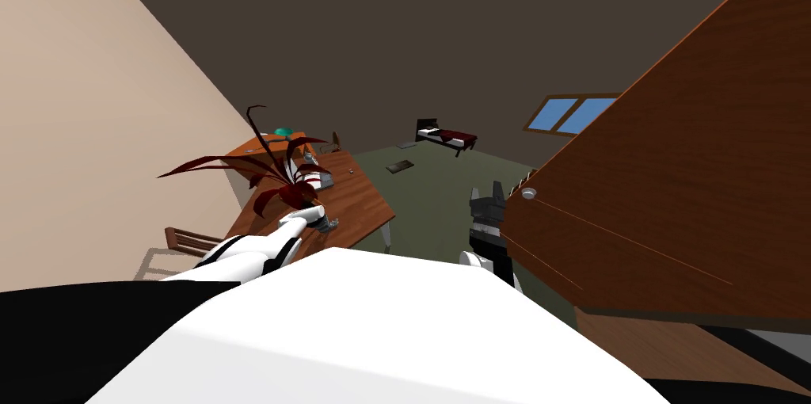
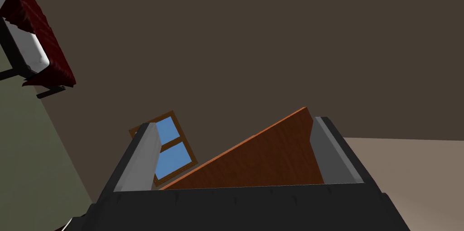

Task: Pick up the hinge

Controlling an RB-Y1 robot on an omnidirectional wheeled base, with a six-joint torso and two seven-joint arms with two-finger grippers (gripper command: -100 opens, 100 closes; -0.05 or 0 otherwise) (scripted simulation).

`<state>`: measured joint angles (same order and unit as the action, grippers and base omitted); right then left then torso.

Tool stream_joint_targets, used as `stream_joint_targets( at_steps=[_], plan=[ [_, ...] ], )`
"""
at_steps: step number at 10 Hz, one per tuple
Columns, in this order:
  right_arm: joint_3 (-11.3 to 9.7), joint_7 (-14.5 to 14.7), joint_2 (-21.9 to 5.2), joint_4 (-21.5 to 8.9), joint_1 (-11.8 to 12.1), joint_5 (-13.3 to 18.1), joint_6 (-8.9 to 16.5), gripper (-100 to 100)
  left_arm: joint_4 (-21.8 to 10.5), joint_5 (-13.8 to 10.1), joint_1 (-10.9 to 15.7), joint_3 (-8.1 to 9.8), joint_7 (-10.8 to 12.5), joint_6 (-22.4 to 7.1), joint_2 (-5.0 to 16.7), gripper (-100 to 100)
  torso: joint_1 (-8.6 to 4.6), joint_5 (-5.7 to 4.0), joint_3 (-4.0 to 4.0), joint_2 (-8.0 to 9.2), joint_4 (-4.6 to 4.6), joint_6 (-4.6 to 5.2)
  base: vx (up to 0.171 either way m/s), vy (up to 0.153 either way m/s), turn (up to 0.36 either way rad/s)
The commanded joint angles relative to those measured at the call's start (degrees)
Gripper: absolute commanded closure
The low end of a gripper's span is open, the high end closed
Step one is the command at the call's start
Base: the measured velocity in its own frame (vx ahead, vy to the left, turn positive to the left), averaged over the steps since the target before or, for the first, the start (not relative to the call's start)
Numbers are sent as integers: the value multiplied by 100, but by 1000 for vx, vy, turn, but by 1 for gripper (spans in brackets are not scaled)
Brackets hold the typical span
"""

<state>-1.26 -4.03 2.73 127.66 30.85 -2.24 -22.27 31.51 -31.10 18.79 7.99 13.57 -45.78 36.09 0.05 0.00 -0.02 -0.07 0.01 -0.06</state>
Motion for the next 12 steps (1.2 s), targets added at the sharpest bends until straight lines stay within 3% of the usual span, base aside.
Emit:
stream_joint_targets(
  at_steps=[1, 4, 5, 6, 9, 12],
  plan=[
    [0, 0, 0, 0, 0, 0, 0, 0, 0, 0, 0, 0, 0, 0, 0, 100, 0, 0, 0, 0, 0, 0, 0, 0, 0],
    [0, 0, 0, 0, 0, 0, 0, 0, 4, 0, 4, 2, 1, 0, 6, 100, 18, 12, -9, -11, -7, 2, 0, 0, 0],
    [0, 0, 0, 0, 0, 0, 0, 0, 4, 0, 4, 2, 1, 0, 6, 0, 19, 12, -10, -13, -8, 2, 0, 0, 0],
    [0, 0, 0, 0, 0, 0, 0, 0, -41, 215, 205, 110, -26, -112, -66, 100, 20, 13, -11, -13, -8, 2, -19, 1, 122],
    [0, 0, 0, 0, 0, 0, 0, 0, -134, 373, 385, 197, -73, -169, -121, 100, 17, 13, -5, -3, -7, 0, -25, -3, 77],
    [0, 0, 0, 0, 0, 0, 0, 0, -320, 689, 745, 371, -169, -283, -231, 100, 17, 13, -7, -7, -8, 1, -22, -3, 85]
  ],
)
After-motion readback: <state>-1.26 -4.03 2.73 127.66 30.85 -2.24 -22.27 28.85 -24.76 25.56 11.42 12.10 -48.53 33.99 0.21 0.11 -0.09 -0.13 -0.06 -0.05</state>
